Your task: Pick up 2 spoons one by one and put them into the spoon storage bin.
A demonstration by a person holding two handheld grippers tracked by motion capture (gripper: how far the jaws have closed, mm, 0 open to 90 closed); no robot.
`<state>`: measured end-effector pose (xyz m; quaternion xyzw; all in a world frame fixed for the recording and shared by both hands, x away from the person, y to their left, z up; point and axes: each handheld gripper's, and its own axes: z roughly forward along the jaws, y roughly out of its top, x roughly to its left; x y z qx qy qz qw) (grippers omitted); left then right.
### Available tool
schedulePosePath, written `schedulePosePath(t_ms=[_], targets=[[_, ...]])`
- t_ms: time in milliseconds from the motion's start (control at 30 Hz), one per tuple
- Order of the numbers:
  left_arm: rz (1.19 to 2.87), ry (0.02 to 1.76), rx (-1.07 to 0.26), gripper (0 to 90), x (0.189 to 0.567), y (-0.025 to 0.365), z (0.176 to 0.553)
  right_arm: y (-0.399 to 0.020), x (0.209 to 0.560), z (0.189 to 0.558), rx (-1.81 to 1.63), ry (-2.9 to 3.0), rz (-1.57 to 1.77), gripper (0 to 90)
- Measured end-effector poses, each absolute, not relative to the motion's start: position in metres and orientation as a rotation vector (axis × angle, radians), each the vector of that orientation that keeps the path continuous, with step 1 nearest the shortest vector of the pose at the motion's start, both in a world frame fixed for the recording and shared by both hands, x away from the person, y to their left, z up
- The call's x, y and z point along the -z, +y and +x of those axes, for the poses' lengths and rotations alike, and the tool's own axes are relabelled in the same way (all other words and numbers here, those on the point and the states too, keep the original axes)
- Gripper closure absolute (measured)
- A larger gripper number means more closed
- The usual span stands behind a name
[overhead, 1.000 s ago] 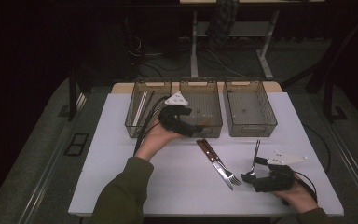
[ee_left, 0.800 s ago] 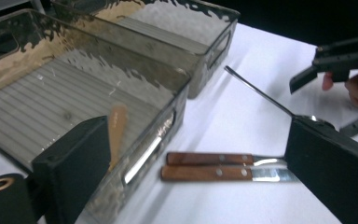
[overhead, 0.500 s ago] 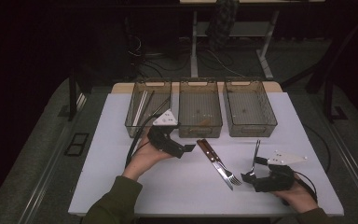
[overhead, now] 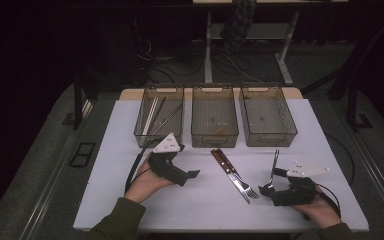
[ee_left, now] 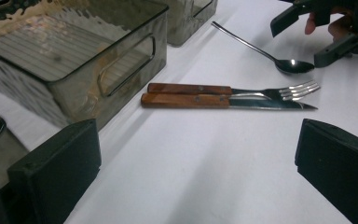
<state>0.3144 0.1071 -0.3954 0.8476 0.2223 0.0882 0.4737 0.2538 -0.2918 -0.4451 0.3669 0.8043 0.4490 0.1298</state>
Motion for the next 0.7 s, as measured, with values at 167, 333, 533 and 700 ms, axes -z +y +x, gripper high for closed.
schedulePosePath(t_ms=[167, 333, 533, 700], targets=[[2.048, 0.563, -0.218, 0.0, 0.399, 0.12, 0.306, -0.292, 0.445, 0.254, -1.305, 2.334, 1.065, 12.2], [2.022, 0.588, -0.227, 0.0, 0.405, 0.135, 0.297, -0.292, 0.444, 0.253, -1.307, 2.325, 1.068, 12.2], [1.983, 0.612, -0.216, 0.0, 0.414, 0.15, 0.285, -0.291, 0.444, 0.253, -1.301, 2.329, 1.064, 12.2], [1.987, 0.629, -0.231, 0.0, 0.424, 0.162, 0.274, -0.293, 0.443, 0.253, -1.308, 2.322, 1.065, 12.3]])
